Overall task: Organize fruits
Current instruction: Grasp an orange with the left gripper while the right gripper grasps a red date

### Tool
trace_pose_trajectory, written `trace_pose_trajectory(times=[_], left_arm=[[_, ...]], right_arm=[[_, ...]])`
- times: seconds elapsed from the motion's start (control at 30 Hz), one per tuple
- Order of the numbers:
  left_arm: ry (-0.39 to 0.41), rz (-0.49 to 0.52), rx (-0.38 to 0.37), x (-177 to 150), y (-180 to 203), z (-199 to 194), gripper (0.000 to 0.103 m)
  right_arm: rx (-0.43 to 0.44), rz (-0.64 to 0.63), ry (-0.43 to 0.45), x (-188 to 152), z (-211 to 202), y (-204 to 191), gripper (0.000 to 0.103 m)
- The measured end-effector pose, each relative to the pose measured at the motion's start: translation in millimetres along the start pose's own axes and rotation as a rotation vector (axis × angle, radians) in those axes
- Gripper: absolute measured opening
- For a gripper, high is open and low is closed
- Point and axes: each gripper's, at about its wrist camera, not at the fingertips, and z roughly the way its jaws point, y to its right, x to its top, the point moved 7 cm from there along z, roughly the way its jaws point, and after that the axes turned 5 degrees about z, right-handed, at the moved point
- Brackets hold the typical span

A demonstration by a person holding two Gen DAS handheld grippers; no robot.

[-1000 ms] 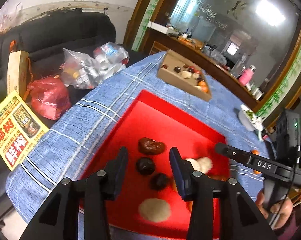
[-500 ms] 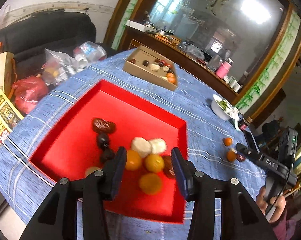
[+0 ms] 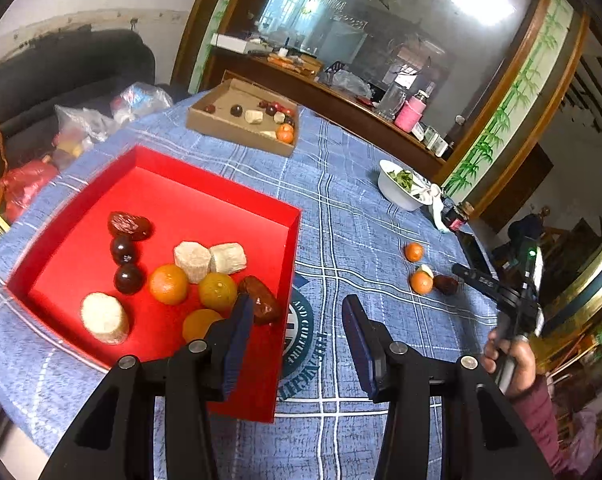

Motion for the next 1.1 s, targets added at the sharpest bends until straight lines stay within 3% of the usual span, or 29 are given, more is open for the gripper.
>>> trace_pose_trajectory(times=[0.2,0.3,0.57,0.8,1.1], left_arm=[[0.045,0.007,0.060,1.6,-11.0,-16.5,0.048],[0.037,-0.013,0.073,4.8,-18.2,-12.1,0.048],[0.040,-0.030,0.092,8.7,-26.2,-16.2,0.048],[0.021,0.017,0.059,11.7,2.0,-4.7,0.048],[-0.096,0.158,0.001,5.4,63.7,64.1,0.048]], right_arm=[[0.032,-0.025,-0.044,-13.0,31.5,5.1,0.047],[0.066,-0.036,-0.061,-16.0,33.2,0.9,0.048],[0.054,-0.054,-0.080,-20.1,37.3,-3.3,0.047],[0.062,-0.041,-0.078,-25.6,28.9,-1.6,0.040],[0.072,-0.055,-0.095,-29.0,22.9,-4.5,0.040]])
